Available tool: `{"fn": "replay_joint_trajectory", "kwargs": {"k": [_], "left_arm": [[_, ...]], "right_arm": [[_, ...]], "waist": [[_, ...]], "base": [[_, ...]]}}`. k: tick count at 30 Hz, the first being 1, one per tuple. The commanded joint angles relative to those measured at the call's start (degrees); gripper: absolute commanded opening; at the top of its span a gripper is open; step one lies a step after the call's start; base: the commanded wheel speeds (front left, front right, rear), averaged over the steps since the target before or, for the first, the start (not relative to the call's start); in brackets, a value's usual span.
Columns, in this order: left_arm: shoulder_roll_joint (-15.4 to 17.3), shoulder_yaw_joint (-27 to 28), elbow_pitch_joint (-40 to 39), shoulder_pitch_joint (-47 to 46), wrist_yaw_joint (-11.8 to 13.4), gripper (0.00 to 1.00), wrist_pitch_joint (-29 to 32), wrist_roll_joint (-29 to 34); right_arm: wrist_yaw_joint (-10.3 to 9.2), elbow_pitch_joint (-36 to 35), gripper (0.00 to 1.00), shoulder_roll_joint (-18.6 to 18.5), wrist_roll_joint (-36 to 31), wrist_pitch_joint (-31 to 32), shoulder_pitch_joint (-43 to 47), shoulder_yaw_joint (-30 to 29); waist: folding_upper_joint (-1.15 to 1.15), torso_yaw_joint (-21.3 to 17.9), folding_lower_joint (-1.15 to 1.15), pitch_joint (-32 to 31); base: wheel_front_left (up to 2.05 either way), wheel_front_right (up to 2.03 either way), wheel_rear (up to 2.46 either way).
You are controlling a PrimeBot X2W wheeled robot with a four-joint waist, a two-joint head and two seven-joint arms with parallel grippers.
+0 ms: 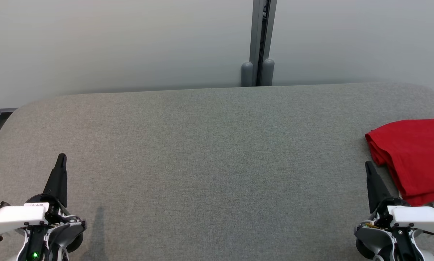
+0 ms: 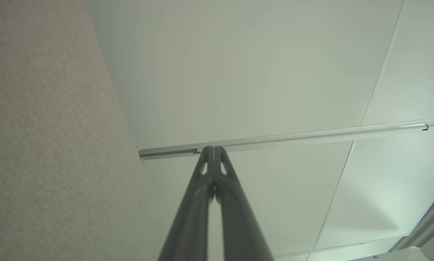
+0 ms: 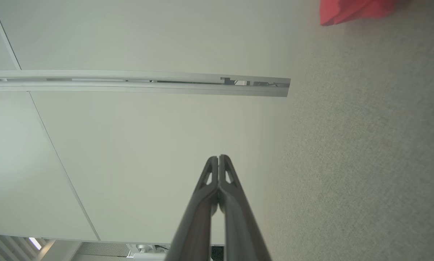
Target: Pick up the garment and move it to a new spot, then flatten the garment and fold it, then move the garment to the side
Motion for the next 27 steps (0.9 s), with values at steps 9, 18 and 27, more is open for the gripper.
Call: {"fn": "replay_joint_trajectory", "kwargs": {"k": [9, 18, 27], "left_arm": [[-0.12, 0.33, 0.12, -0.52, -0.22, 0.00, 0.43, 0.33], [-0.18, 0.49, 0.12, -0.56, -0.22, 0.00, 0.46, 0.47], [-0.18, 0.61, 0.12, -0.59, -0.22, 0.00, 0.55, 0.56]], "right_arm": [[0.02, -0.02, 0.00, -0.25, 0.12, -0.04, -0.57, -0.12], [0.02, -0.02, 0.00, -0.25, 0.13, -0.04, -0.56, -0.10], [0.02, -0.02, 0.00, -0.25, 0.13, -0.04, -0.56, -0.09]], "waist": [[0.00, 0.00, 0.00, 0.00], [0.00, 0.00, 0.00, 0.00], [0.00, 0.00, 0.00, 0.00]], "base": [[0.00, 0.00, 0.00], [0.00, 0.00, 0.00], [0.00, 0.00, 0.00]]}}
